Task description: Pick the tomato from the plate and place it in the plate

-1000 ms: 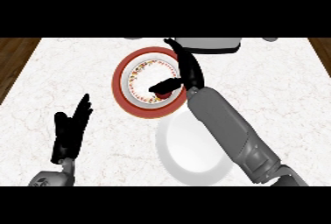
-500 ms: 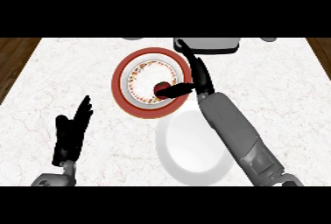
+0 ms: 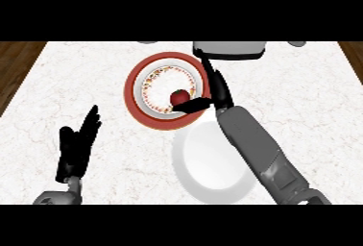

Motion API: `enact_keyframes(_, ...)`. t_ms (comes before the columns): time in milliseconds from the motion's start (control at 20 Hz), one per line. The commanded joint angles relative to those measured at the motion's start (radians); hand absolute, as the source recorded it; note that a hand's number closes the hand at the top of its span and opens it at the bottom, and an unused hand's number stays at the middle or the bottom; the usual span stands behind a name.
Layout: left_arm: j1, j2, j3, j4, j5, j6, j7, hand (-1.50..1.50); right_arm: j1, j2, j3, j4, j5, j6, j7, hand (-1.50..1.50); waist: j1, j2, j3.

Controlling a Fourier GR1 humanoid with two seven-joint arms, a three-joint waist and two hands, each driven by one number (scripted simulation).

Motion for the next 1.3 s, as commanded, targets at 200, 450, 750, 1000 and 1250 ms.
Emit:
enact_keyframes(200, 0.003, -0.003, 0.007, -0.027, -0.007, -0.025, 0.020, 0.00, 0.025, 0.001, 0.105, 0.026, -0.027, -0.099, 0.023, -1.50, 0.001, -0.002, 0.000)
enact_keyframes(450, 0.004, -0.011, 0.036, 0.022, -0.002, -0.035, -0.028, 0.00, 0.042, 0.001, 0.070, 0.059, -0.016, -0.095, -0.017, -1.50, -0.006, -0.002, 0.000)
enact_keyframes(750, 0.038, -0.052, -0.014, -0.076, -0.051, 0.009, 0.044, 0.00, -0.050, 0.001, -0.007, 0.188, 0.037, -0.104, 0.004, -1.50, 0.000, 0.000, 0.000)
enact_keyframes(1000, -0.002, -0.062, 0.010, 0.001, -0.054, 0.005, 0.001, 0.00, -0.007, -0.037, -0.068, 0.214, 0.061, -0.063, -0.071, -1.50, -0.011, 0.000, 0.000)
enact_keyframes(1250, -0.049, -0.046, 0.048, 0.049, -0.049, -0.012, -0.001, 0.00, 0.033, -0.065, -0.090, 0.203, 0.091, -0.057, -0.083, -1.50, -0.018, -0.003, 0.000)
